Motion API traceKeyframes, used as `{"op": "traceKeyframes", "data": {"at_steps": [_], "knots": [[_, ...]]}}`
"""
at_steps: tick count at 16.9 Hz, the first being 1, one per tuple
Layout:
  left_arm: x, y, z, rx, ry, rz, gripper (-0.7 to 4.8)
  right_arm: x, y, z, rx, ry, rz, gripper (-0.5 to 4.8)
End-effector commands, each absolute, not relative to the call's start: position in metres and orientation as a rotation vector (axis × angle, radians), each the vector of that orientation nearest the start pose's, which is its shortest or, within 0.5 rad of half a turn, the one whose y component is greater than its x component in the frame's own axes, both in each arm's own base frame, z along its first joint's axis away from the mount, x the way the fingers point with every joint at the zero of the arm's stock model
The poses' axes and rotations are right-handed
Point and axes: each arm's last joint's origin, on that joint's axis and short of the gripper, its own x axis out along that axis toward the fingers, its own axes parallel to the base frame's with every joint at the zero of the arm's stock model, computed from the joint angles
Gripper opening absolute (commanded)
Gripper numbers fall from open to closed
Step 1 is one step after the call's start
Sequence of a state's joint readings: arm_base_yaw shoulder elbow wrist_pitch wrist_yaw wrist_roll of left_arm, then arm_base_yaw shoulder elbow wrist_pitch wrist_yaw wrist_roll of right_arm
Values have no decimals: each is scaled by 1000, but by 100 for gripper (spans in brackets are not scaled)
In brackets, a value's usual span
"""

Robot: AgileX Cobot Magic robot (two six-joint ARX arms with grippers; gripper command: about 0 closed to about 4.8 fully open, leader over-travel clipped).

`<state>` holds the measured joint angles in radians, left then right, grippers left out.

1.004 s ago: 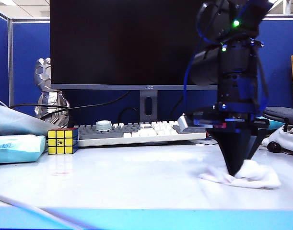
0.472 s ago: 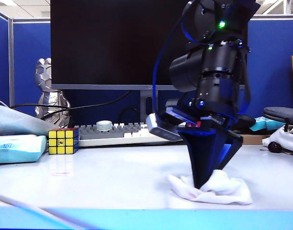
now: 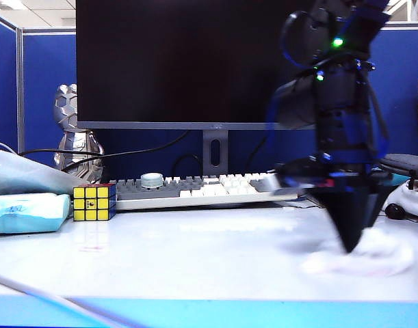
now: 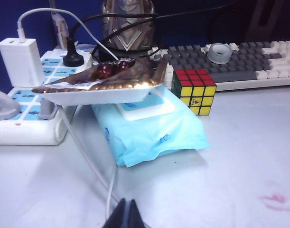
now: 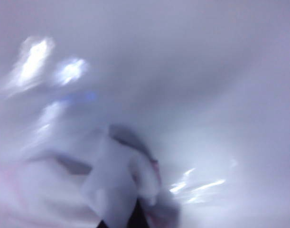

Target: Use the wet wipes on the table to wipe the cherry juice off the table, then put the wipes back on the table.

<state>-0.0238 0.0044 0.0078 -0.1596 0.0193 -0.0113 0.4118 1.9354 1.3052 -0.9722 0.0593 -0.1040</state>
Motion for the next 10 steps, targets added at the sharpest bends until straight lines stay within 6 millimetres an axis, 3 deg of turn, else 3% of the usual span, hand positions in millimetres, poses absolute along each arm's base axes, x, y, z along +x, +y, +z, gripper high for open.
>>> {"op": "traceKeyframes", "data": {"at_steps": [1, 4, 7, 10], "knots": [[96, -3, 149, -4, 164, -51, 5, 347, 135, 143, -485, 1378, 234, -1], [96, -3, 149, -4, 164, -51, 5, 361, 157, 173, -299, 1305, 474, -1], [96, -3, 149, -4, 164, -51, 5, 361, 172, 188, -217, 1294, 629, -1], [96, -3, 149, -4, 164, -51, 5, 369, 168, 193, -340, 1247, 413, -1]]}}
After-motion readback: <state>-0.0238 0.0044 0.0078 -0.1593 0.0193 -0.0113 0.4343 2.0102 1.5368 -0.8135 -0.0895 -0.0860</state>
